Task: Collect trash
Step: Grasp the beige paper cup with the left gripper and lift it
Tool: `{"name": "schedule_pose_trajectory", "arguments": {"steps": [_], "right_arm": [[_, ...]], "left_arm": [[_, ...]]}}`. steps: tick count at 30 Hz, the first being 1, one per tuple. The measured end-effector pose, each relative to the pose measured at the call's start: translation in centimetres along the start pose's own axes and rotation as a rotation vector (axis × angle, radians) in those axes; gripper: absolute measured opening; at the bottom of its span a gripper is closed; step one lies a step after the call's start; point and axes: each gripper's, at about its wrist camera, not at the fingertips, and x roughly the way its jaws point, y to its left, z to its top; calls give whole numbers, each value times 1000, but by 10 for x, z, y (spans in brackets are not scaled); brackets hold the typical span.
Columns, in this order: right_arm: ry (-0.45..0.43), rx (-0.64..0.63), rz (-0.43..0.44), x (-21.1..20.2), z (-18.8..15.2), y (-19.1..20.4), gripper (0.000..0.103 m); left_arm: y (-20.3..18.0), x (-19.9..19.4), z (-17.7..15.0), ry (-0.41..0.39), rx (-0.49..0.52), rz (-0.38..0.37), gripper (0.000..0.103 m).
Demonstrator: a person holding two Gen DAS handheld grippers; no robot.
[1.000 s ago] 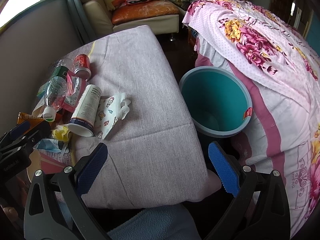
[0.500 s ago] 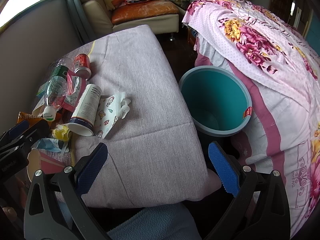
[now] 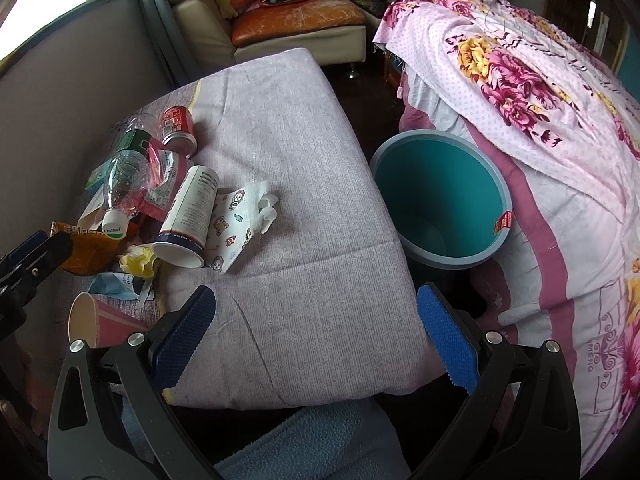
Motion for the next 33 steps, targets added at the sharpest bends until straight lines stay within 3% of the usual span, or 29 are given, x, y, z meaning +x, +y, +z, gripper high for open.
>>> {"name": "schedule_pose_trajectory", "arguments": {"steps": [5, 9, 13, 16, 23, 25, 26, 27, 30, 33], "right_arm": [[4, -24, 29, -1, 0, 11, 97], [20, -44, 68, 2, 1, 24, 97], [25, -61, 83, 4, 0, 32, 97], [41, -58, 85, 9, 2, 32, 97], [94, -21, 123, 27, 5, 29, 97], [105, -13, 126, 30, 5, 28, 97], [108, -11, 126, 31, 5, 27, 97], [109, -9, 126, 32, 5, 27, 97], [98, -6, 140, 30, 7, 24, 97], [94, 3, 171, 29, 13, 22, 97]], "left_arm": [[27, -15, -28, 86, 26, -64, 99], [26, -17, -50, 152, 45, -122, 99], [16, -2, -66, 200, 78, -108, 99], [16, 11, -75, 245, 64, -123, 99], [28, 38, -87, 283, 16, -77, 99], [35, 42, -88, 281, -16, -71, 87], [40, 44, -88, 286, -40, -81, 67], [43, 44, -87, 287, -59, -91, 60], [48, 31, -82, 243, -64, -58, 58], [41, 11, -73, 217, -59, -103, 58]]}}
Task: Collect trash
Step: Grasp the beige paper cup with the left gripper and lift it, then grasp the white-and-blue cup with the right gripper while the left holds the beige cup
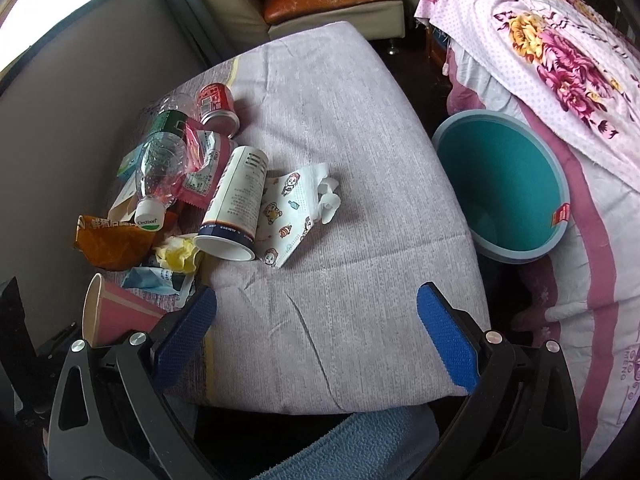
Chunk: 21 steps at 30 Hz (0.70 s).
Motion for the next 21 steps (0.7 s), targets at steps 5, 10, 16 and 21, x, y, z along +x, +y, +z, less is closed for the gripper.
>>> {"name": "schedule_pose_trajectory", "arguments": {"steps": [5, 10, 16, 21], "right_arm": [[-20, -12, 22, -1, 21, 2, 77], [27, -35, 57, 21, 48, 14, 66], [137, -49, 127, 67, 71, 34, 66], [208, -64, 154, 101, 83, 50, 66]], "left_arm": [[-8, -42, 22, -104, 15, -52, 58], [-11, -60, 71, -213, 17, -55, 58], [3, -36, 120, -216, -30, -64, 58], [19, -18, 136, -193, -62, -49, 58]]}}
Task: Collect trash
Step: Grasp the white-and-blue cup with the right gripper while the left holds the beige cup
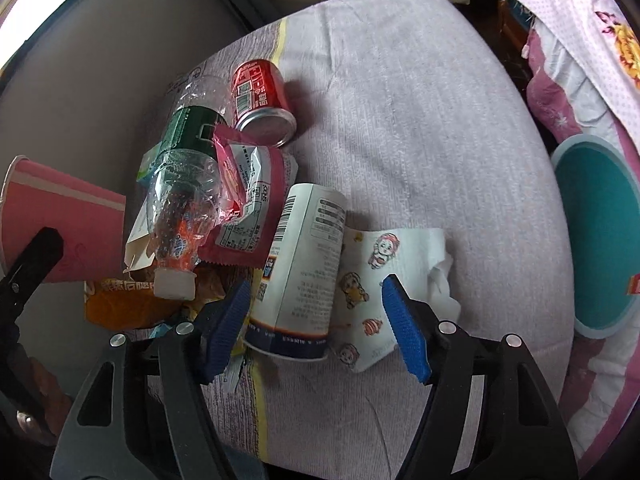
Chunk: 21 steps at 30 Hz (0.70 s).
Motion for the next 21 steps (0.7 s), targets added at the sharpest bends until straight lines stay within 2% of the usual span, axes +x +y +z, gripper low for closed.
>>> {"name": "schedule_pose_trajectory", "arguments": {"steps": [6, 8, 9, 15, 19, 21], "right_arm": [[75, 6, 32, 34, 7, 1, 65], [71, 1, 64, 37, 5, 1, 50], [64, -1, 71, 35, 4, 0, 50], [-35, 19, 104, -10, 5, -9, 50], [-154, 57, 95, -61, 5, -30, 50], [-217, 83, 60, -86, 8, -50, 50]], "left_arm": [[13, 13, 5, 12, -17, 21, 59], [15, 16, 5, 17, -22, 23, 59], [16, 17, 6, 18, -25, 24, 59], [5, 19, 13, 13, -4, 14, 59], [-20, 31, 18, 32, 44, -14, 59], [-41, 43, 20, 48, 85, -28, 59]]}}
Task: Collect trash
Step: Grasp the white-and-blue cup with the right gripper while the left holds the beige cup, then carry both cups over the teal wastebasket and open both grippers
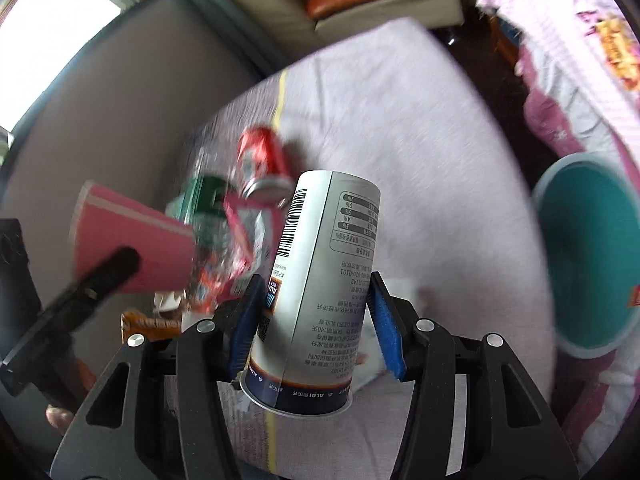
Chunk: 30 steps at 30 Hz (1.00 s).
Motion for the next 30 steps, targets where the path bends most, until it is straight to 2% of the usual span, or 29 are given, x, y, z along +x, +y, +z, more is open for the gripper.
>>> {"name": "schedule_pose_trajectory", "arguments": {"steps": [5, 8, 11, 15, 20, 27, 29, 30], "right_arm": [[-115, 110, -100, -59, 8, -73, 50], [-154, 186, -160, -82, 3, -121, 50], [-186, 250, -217, -99, -4, -165, 50], [-200, 297, -253, -99, -11, -204, 50], [-199, 335, -280, -90, -9, -233, 50], [-189, 355, -290, -87, -10, -256, 50], [-184, 358, -289, -84, -10, -259, 50], [-180, 359, -288, -82, -10, -259, 50]], "left_arm": [[-59, 39, 8, 55, 89, -78, 59], [-99, 66, 10, 89, 145, -122, 59], [-139, 98, 8, 129, 201, -150, 59], [-184, 141, 0, 186, 264, -166, 59], [-223, 190, -9, 252, 305, -176, 59], [-249, 229, -16, 303, 333, -167, 63], [-249, 234, -17, 317, 334, -162, 70], [-249, 237, -17, 324, 333, -153, 79]]}}
